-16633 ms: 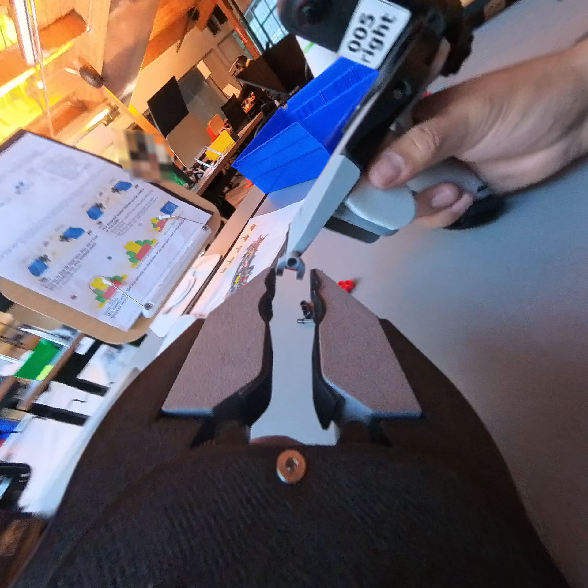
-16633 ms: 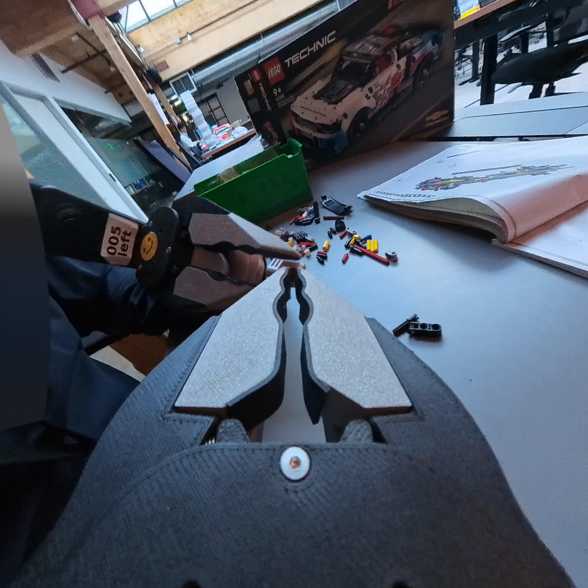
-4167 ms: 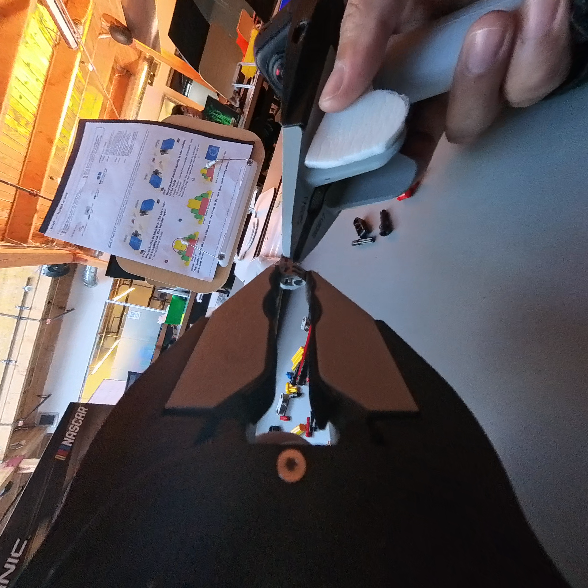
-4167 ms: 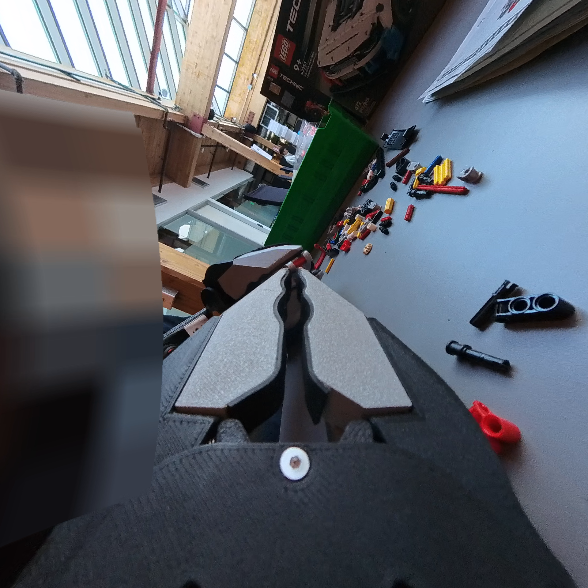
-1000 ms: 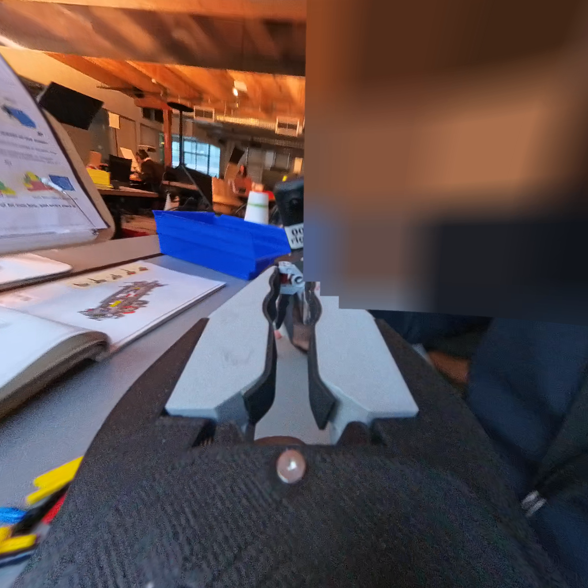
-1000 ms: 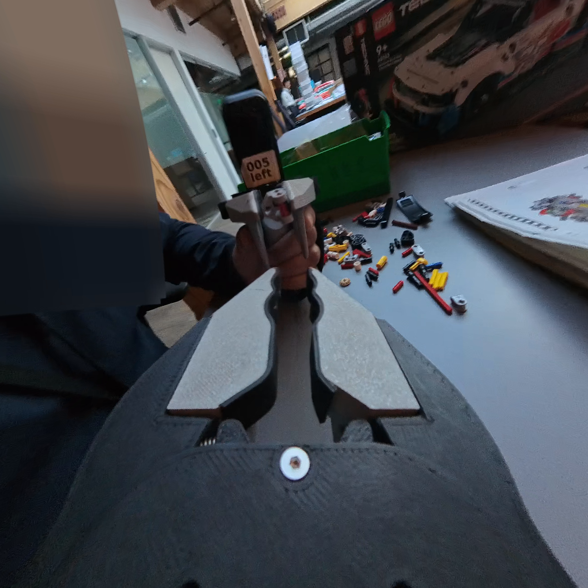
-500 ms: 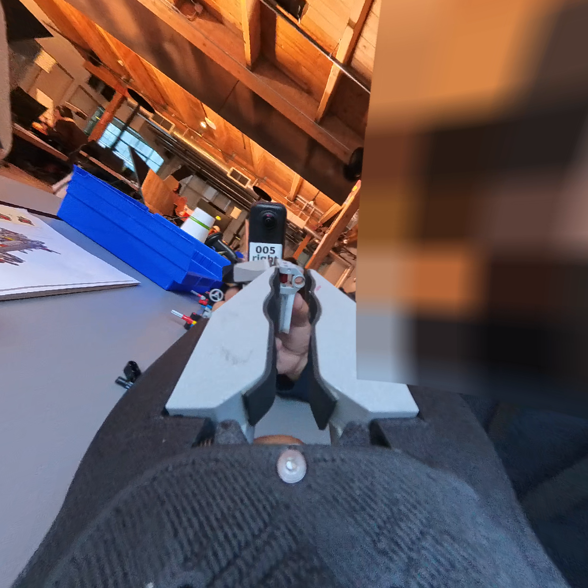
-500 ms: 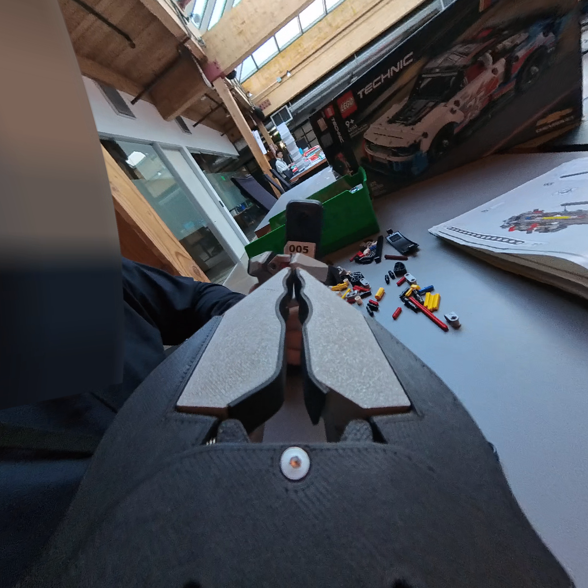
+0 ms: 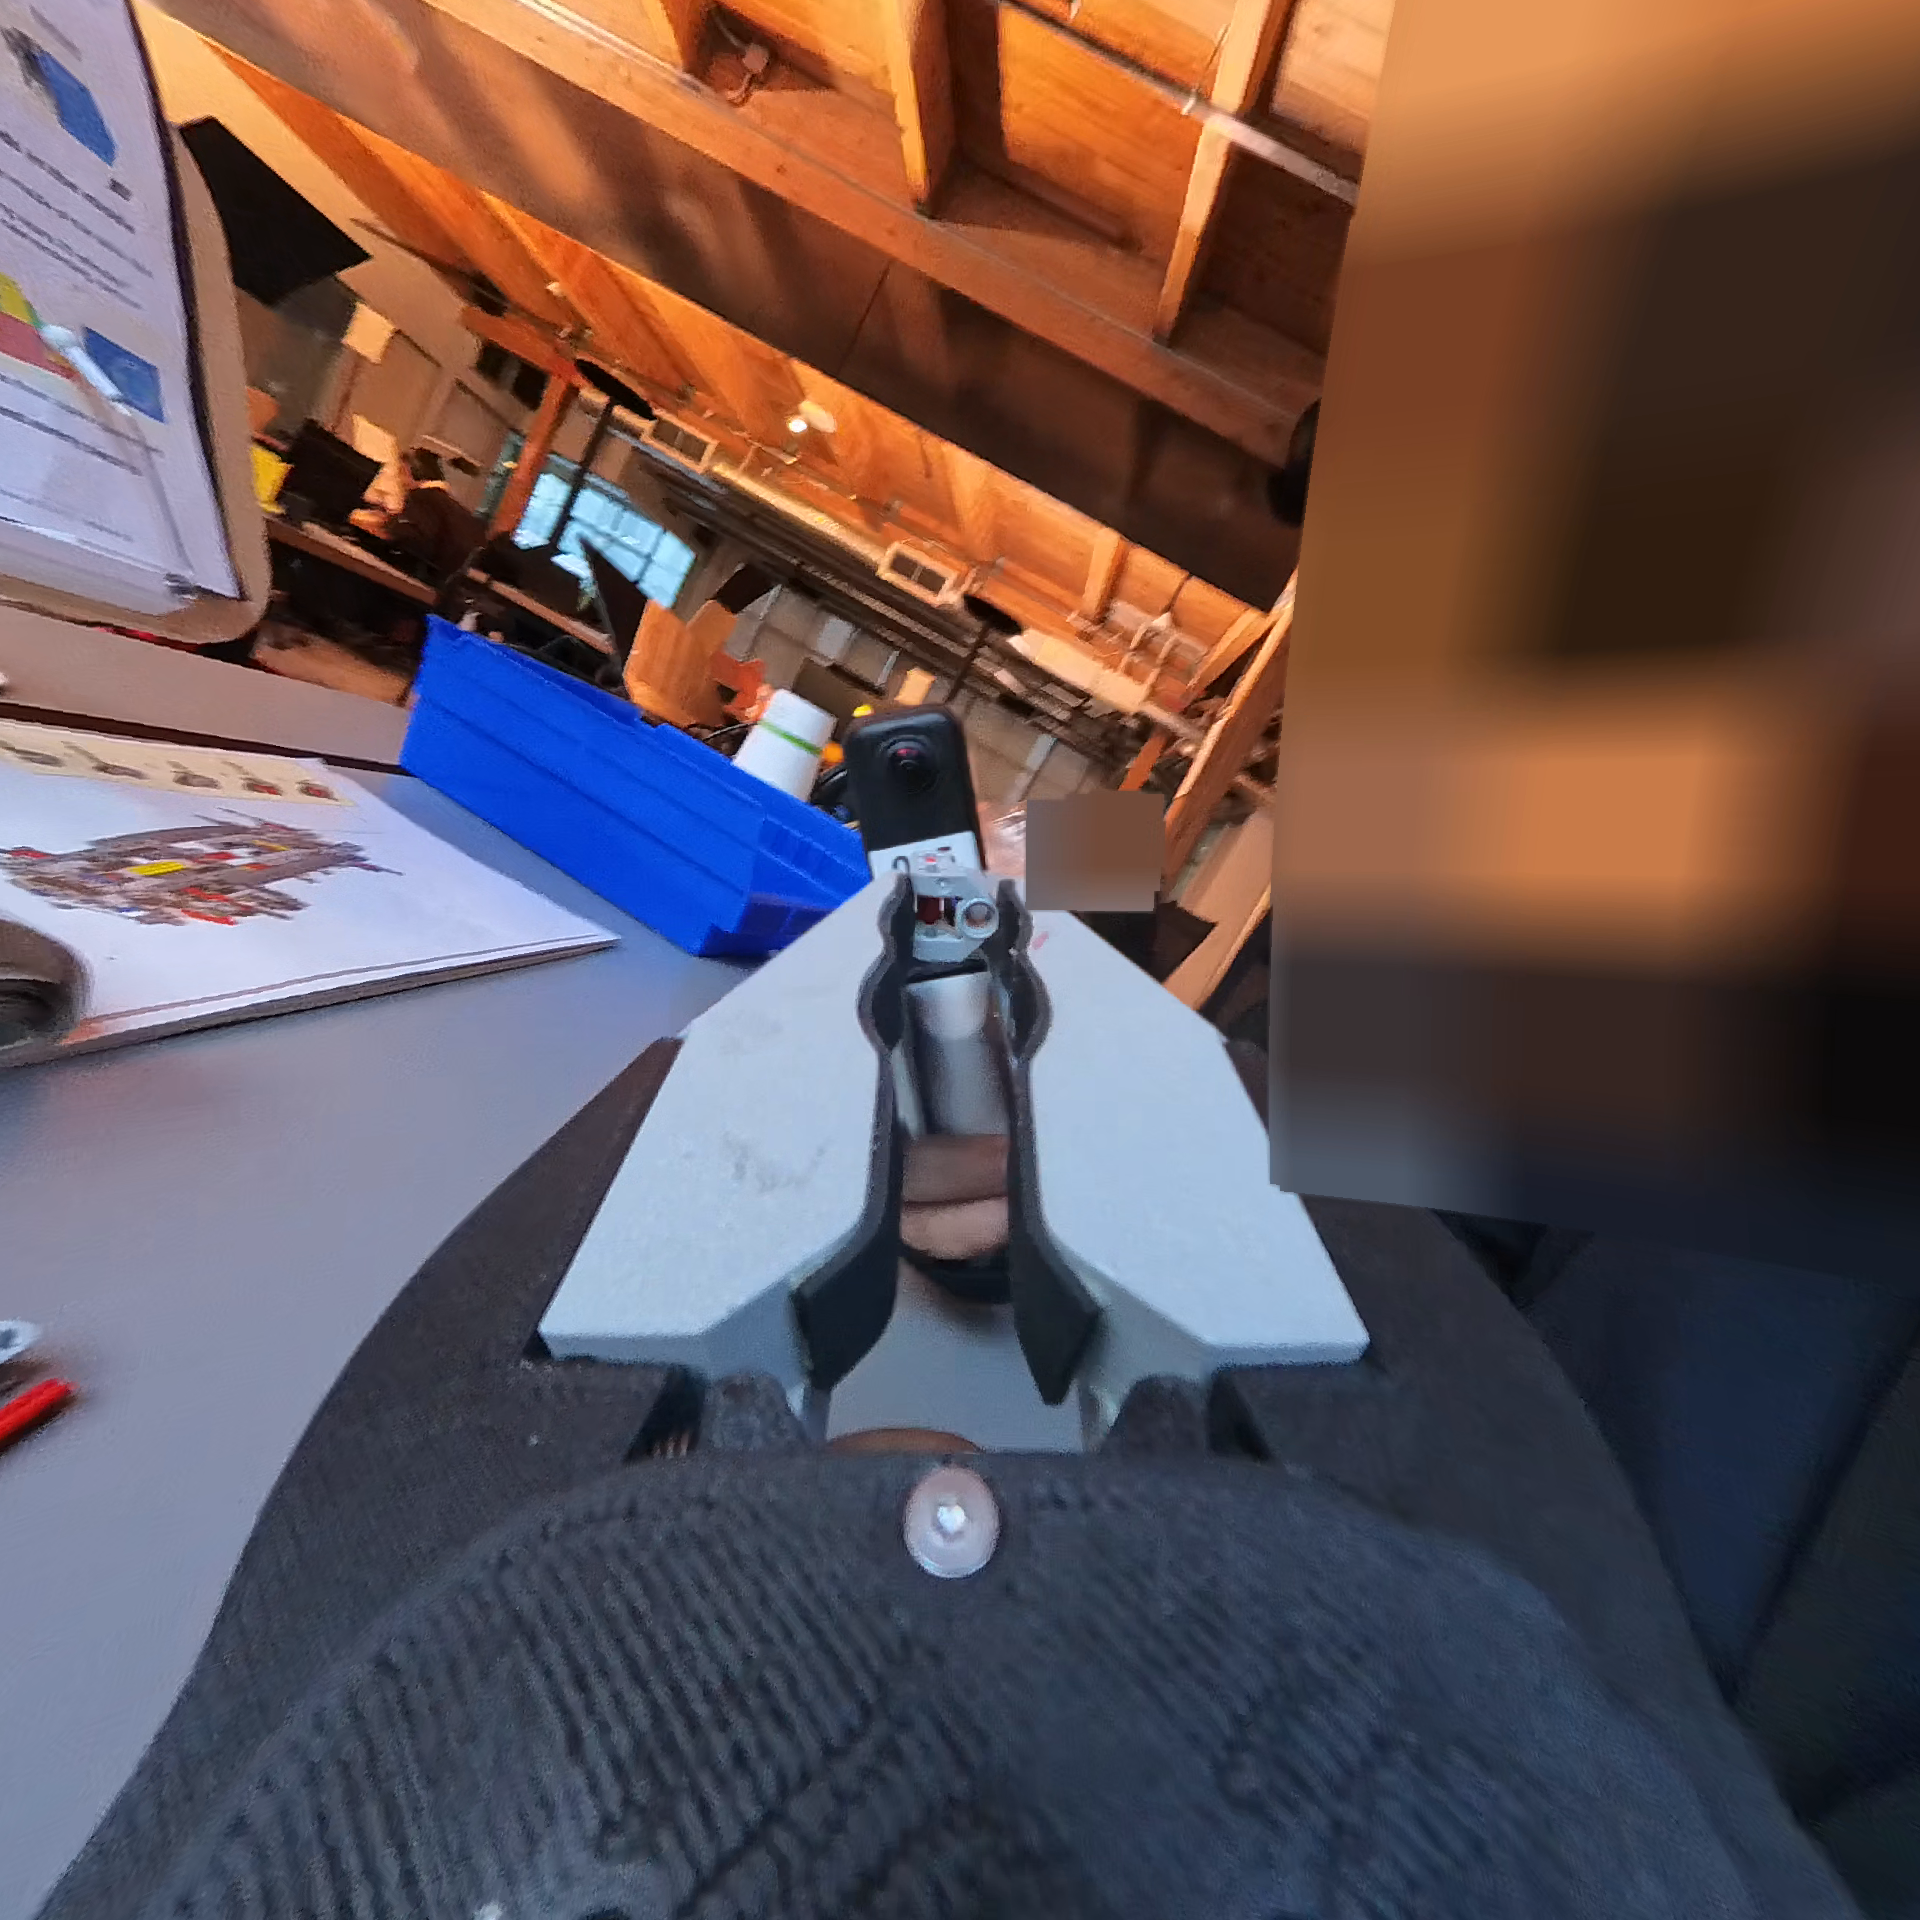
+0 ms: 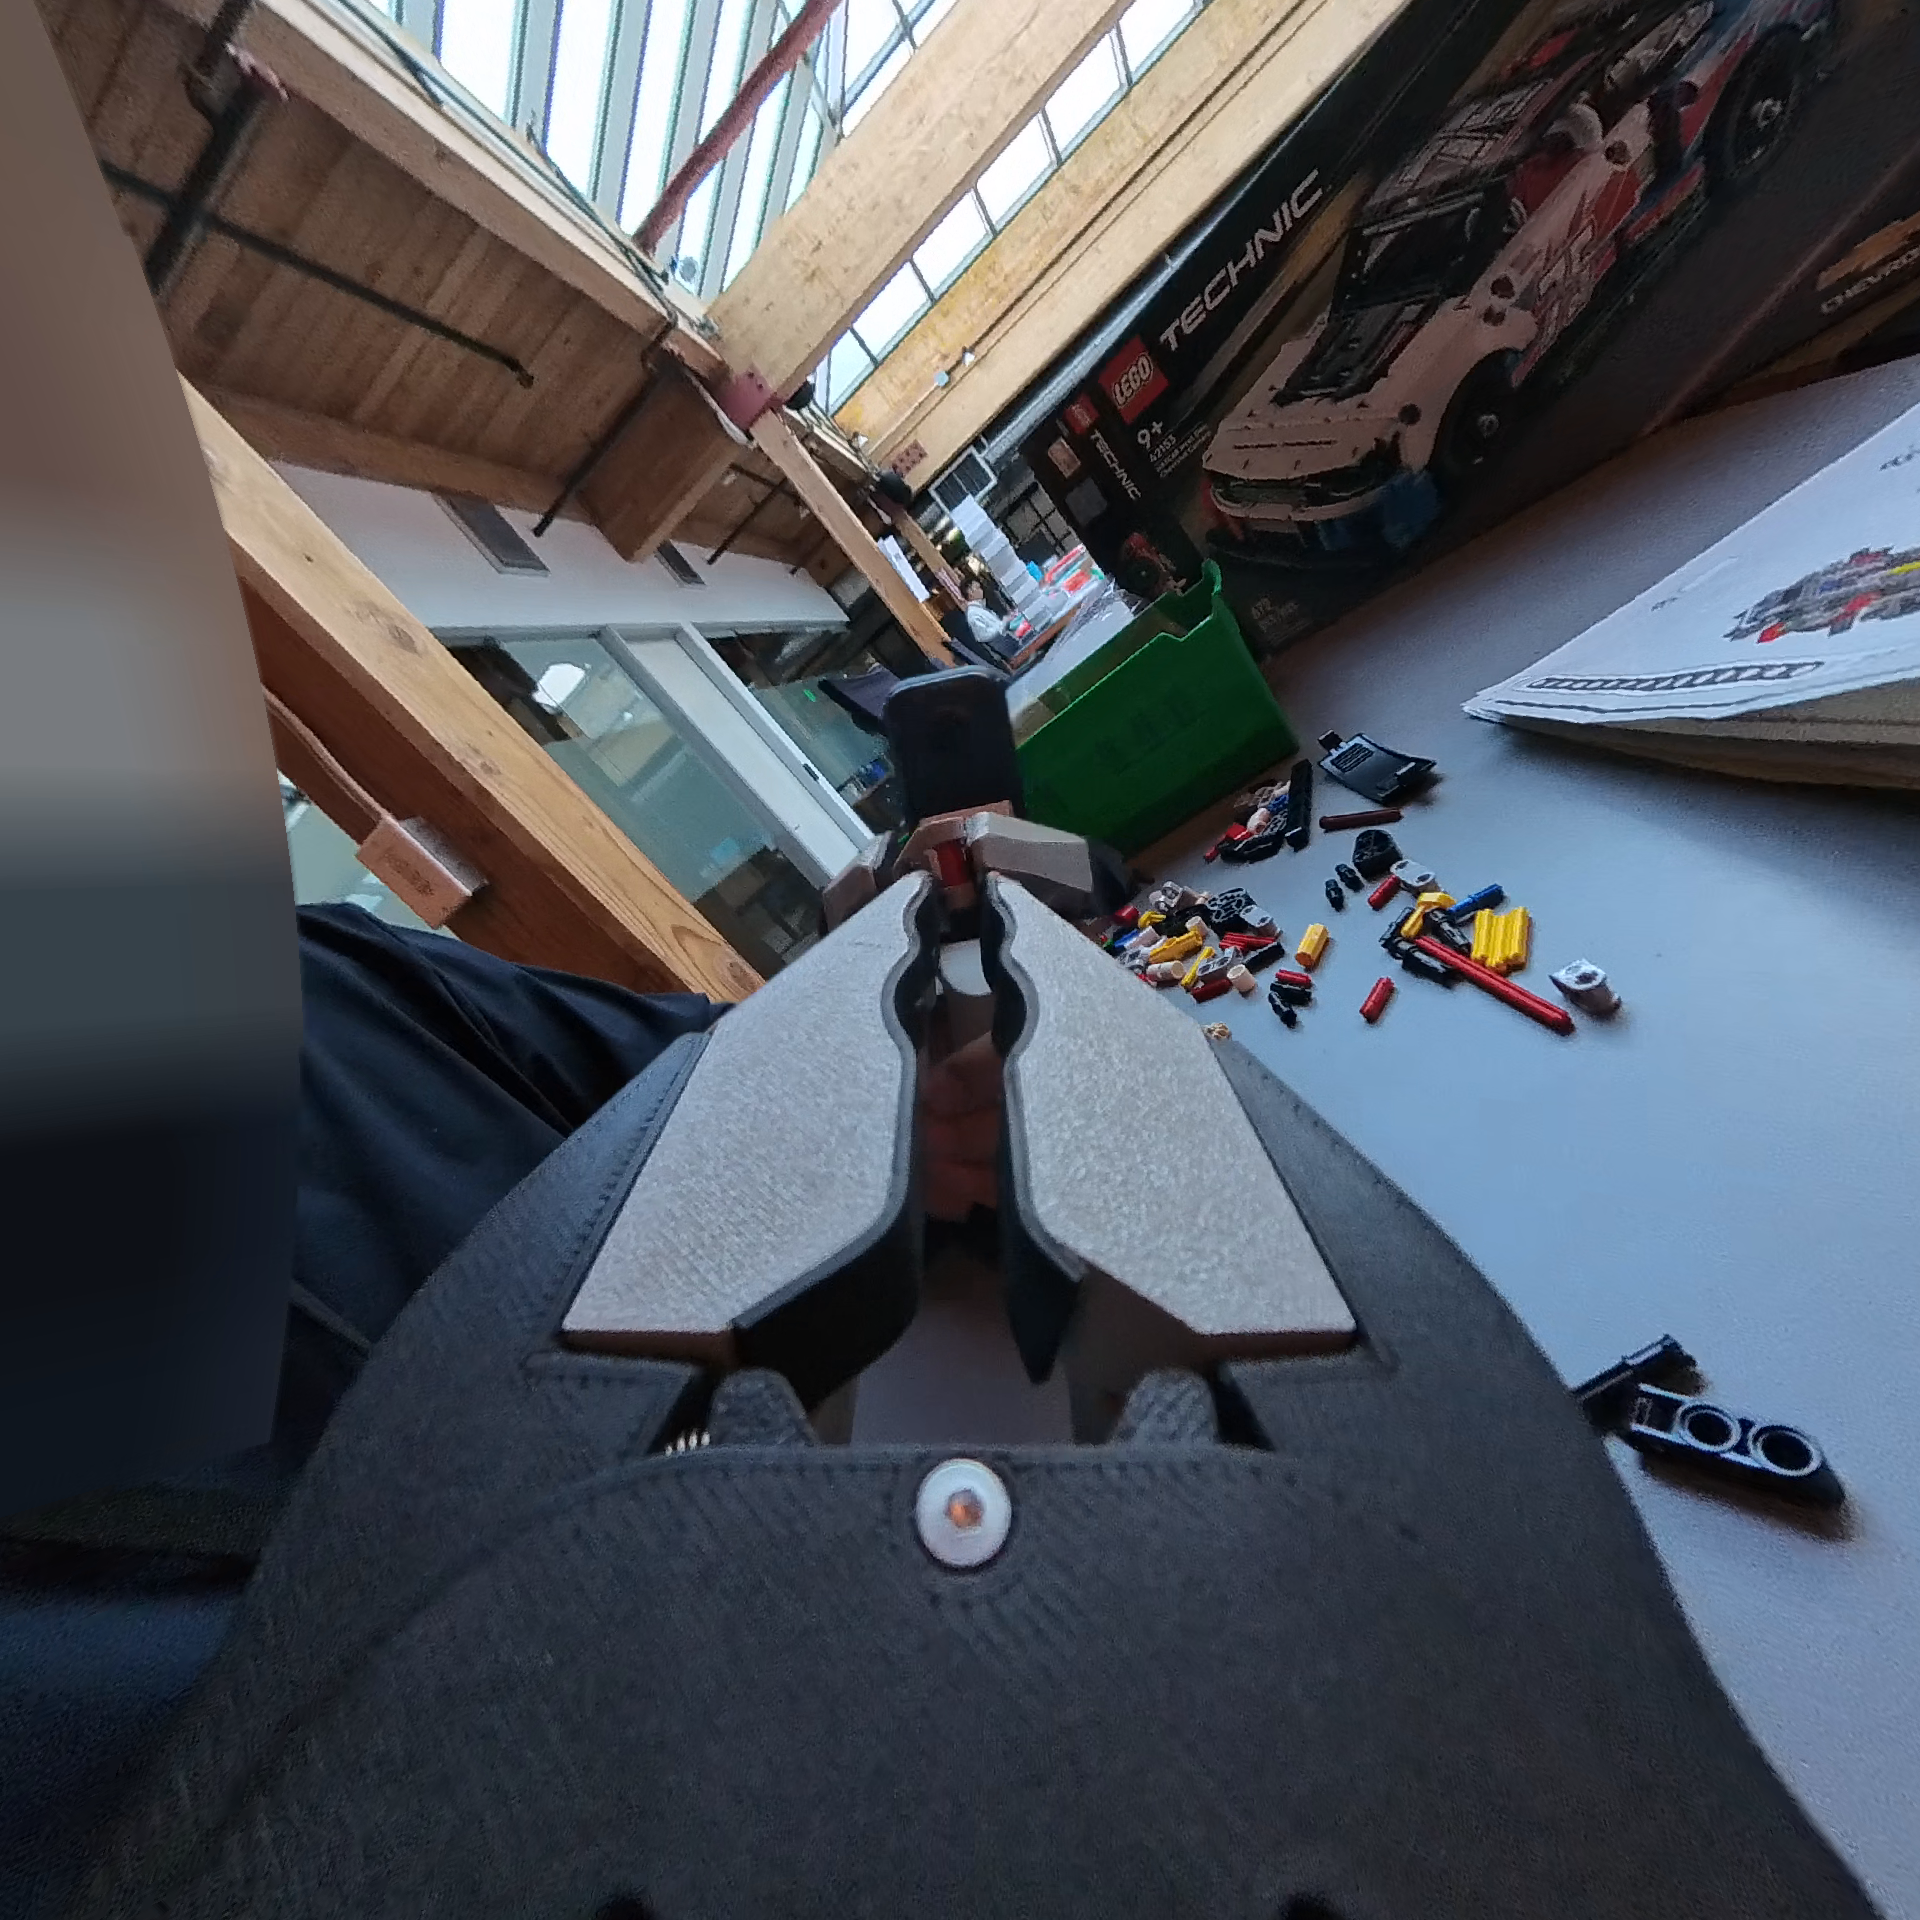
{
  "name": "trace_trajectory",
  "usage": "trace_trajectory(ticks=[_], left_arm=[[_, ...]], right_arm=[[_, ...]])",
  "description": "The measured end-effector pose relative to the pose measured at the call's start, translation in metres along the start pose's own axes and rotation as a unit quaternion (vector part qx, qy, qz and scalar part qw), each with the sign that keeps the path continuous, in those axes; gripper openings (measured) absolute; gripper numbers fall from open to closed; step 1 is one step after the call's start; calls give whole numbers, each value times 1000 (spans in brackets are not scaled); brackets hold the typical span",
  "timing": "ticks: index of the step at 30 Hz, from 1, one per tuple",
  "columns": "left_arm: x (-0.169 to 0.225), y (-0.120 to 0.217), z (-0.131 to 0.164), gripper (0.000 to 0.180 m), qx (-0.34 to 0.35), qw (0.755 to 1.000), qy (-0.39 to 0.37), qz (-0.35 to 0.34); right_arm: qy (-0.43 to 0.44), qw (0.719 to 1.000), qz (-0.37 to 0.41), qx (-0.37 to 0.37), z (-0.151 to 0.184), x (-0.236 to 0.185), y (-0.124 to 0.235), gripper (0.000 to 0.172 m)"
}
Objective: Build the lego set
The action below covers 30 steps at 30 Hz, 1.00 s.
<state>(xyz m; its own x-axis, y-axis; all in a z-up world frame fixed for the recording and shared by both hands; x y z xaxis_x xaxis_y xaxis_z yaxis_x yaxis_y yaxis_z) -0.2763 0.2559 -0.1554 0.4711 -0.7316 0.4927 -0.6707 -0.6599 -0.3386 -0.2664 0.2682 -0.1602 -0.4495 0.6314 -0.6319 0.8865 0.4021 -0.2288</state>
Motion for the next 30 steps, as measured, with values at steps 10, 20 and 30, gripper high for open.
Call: trace_trajectory(ticks=[10, 20, 30], left_arm=[[-15, 2, 6, 15, -54, 996, -36, -67], [-35, 8, 11, 23, -108, 989, 45, -94], [-34, 7, 16, 9, -129, 986, 75, -70]], right_arm=[[85, 992, 87, -27, 1, 13, 6, 4], [280, 925, 235, -109, 2, 27, 14, 3], [404, 854, 291, -153, 5, 24, 11, 4]])
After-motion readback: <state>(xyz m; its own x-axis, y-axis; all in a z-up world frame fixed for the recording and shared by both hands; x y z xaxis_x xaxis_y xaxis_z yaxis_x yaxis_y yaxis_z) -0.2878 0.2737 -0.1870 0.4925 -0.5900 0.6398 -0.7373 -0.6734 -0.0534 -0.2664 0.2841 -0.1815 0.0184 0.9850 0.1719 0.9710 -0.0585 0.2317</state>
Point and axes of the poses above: each gripper's, where its closed fingertips meet, y back along the fingers, z out of its underside, x = y × z across the jaws, the point moved 2 cm from there along y, back along the fingers, and after that the axes turned 2 degrees about -z, right-handed, at the moved point
